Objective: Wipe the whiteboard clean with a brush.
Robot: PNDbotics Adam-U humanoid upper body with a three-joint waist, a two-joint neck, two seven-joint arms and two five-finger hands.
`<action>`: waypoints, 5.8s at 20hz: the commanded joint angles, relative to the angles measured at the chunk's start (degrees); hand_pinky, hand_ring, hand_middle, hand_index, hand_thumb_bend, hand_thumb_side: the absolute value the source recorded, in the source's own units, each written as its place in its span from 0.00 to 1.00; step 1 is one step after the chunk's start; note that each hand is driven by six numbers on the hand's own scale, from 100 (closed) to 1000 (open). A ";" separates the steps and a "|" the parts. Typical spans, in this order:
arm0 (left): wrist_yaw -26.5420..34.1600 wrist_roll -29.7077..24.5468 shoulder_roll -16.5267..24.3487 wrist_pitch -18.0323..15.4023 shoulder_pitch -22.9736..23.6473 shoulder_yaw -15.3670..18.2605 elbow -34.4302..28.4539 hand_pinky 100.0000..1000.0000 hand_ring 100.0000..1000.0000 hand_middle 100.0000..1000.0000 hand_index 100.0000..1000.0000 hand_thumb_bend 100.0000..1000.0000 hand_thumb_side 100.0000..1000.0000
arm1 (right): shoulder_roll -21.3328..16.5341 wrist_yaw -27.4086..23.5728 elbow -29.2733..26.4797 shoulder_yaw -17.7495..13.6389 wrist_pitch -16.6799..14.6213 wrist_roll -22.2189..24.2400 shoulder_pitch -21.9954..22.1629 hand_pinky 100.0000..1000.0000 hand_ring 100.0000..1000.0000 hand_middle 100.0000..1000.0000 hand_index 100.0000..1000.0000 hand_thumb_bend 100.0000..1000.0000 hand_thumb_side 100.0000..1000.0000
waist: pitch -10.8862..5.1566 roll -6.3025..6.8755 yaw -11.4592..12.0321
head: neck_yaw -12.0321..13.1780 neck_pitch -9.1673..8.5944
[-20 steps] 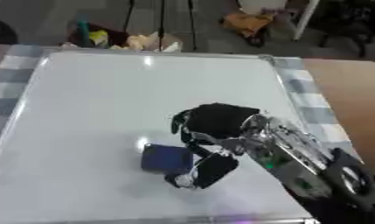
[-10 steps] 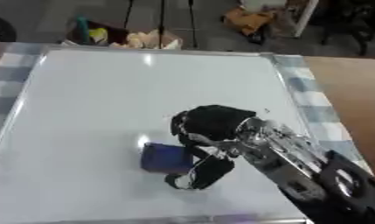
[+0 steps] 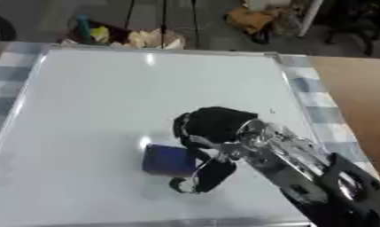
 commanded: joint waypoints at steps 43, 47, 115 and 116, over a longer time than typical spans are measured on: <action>-0.18 -1.18 -0.39 0.01 -1.31 -0.35 -1.02 0.30 0.67 0.52 0.46 0.06 0.97 | 0.84 -2.93 -0.89 0.29 6.56 -8.27 0.77 0.67 0.66 0.58 0.06 0.22 0.34 | 0.67 -0.23 1.69 | -1.06 -1.98; -0.21 -1.24 -0.43 0.00 -1.29 -0.34 -1.02 0.30 0.67 0.52 0.46 0.06 0.97 | 0.82 -3.03 -0.89 0.24 7.00 -8.20 0.91 0.67 0.65 0.57 0.06 0.20 0.31 | 0.76 -0.20 1.75 | -1.11 -2.03; 0.20 -1.81 -0.53 0.37 -1.59 -0.47 -1.02 0.30 0.67 0.52 0.45 0.06 0.97 | 0.89 -5.03 0.29 -0.25 7.94 -13.87 1.75 0.44 0.49 0.43 0.03 0.11 0.08 | 0.60 -0.29 1.87 | -1.21 -2.02; 0.21 -1.82 -0.53 0.37 -1.59 -0.47 -1.02 0.30 0.67 0.52 0.45 0.06 0.97 | 0.80 -4.98 0.11 -0.31 7.92 -13.84 1.82 0.43 0.48 0.42 0.03 0.12 0.08 | 0.56 -0.26 1.83 | -1.20 -2.01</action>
